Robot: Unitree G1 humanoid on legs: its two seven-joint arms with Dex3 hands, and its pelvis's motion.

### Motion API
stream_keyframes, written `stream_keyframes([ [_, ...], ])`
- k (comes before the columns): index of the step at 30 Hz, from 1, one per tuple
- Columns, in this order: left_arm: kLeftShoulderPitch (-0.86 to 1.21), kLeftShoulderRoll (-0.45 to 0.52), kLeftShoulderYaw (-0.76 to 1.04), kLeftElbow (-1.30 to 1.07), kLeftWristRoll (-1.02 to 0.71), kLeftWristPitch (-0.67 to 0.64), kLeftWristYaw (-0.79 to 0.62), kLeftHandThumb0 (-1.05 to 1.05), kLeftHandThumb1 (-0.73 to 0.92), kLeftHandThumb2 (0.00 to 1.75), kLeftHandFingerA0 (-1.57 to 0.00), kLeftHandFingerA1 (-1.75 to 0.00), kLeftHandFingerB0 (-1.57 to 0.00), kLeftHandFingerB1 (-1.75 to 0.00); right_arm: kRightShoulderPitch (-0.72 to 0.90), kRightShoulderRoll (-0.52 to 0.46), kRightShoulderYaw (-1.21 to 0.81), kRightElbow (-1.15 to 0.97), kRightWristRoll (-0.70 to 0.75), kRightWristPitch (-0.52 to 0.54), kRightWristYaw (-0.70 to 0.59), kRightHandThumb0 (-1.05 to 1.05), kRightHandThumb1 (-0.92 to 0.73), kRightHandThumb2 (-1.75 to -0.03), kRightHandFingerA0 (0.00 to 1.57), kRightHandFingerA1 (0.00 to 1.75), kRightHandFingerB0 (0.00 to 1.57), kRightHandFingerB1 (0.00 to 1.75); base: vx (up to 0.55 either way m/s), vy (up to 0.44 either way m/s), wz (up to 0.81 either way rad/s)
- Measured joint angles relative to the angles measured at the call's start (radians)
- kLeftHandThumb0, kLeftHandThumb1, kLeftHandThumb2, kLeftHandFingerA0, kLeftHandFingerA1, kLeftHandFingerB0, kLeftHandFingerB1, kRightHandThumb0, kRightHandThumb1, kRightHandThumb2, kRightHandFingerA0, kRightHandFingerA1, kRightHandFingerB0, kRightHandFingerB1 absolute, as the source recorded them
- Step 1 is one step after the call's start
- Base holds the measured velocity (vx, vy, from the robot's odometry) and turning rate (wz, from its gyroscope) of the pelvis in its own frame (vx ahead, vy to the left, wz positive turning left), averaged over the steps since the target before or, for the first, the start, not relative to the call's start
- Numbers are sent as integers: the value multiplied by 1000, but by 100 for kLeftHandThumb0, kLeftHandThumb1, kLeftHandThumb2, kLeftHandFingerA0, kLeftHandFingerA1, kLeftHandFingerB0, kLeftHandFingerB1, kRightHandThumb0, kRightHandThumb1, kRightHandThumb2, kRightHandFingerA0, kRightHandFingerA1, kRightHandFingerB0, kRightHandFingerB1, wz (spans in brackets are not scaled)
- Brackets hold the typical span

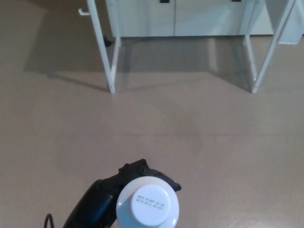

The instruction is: The robot picks up a bottle from a person using its left hand and walk towards the table in frontand put the bottle on the table.

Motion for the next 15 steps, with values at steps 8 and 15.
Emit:
stream_keyframes([
  [8, -13, 6, 11, -3, -3, -2, -1, -14, 80, 70, -109, -124, -76, -100, -16, 5, 12, -4, -3, 5, 13, -32, -71, -61, 55, 41, 44, 37, 456, 185, -31],
  [15, 1, 11, 3, 0, -4, -12, -2, -15, 75, 72, -109, -122, -77, -102, 15, 10, 10, -1, -2, 8, 21, -30, -74, -61, 56, 43, 47, 39, 380, 15, 10],
])
